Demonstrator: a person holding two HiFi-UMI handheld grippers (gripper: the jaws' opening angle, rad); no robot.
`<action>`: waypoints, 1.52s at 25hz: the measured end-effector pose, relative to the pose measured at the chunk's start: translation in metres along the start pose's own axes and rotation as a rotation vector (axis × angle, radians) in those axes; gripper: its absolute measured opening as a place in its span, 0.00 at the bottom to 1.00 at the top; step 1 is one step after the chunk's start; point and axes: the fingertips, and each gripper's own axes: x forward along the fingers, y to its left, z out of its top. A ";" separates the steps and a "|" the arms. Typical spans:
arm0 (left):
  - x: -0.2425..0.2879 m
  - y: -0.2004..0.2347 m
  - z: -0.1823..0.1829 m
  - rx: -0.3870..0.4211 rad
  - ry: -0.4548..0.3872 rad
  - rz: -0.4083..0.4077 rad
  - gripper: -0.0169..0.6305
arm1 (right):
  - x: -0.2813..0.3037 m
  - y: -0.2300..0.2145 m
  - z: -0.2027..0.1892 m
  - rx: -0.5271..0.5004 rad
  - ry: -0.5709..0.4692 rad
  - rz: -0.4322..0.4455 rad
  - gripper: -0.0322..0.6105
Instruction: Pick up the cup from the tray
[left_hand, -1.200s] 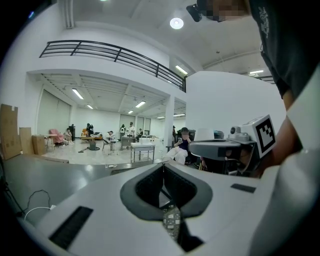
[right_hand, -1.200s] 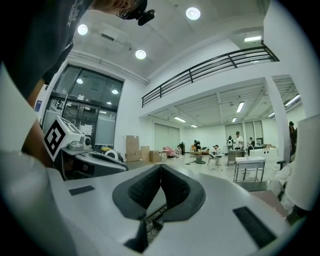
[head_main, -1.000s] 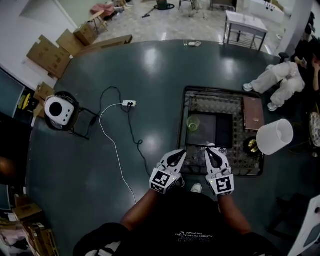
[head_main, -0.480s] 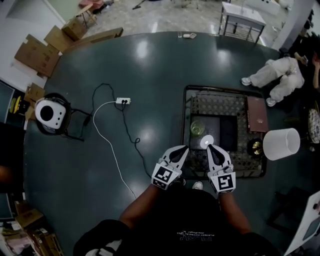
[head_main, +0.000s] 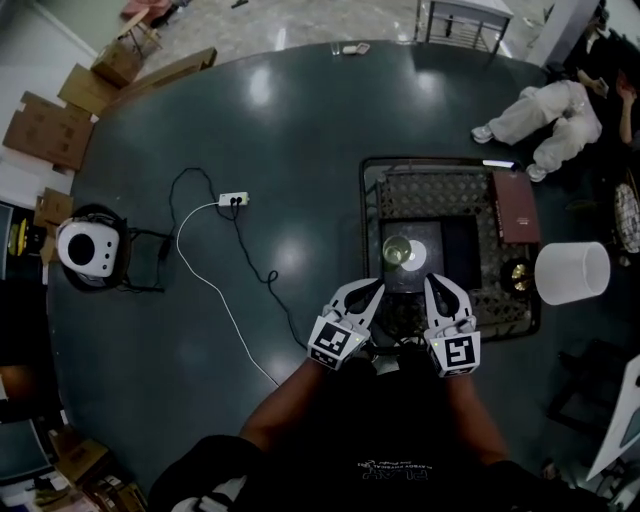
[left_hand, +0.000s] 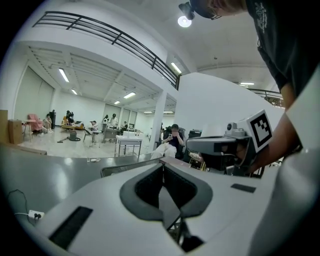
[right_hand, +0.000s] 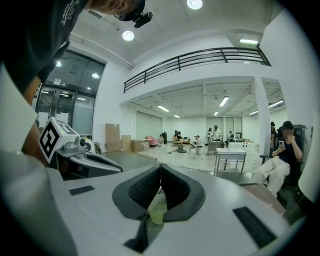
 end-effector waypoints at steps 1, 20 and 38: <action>0.004 0.000 -0.001 0.000 0.004 -0.004 0.05 | 0.002 -0.003 0.000 0.004 0.005 -0.003 0.07; 0.044 0.008 -0.050 0.036 0.139 0.052 0.06 | 0.036 -0.024 -0.034 0.040 0.026 0.085 0.07; 0.098 0.035 -0.111 0.055 0.245 0.157 0.66 | 0.040 -0.030 -0.057 0.058 0.018 0.134 0.07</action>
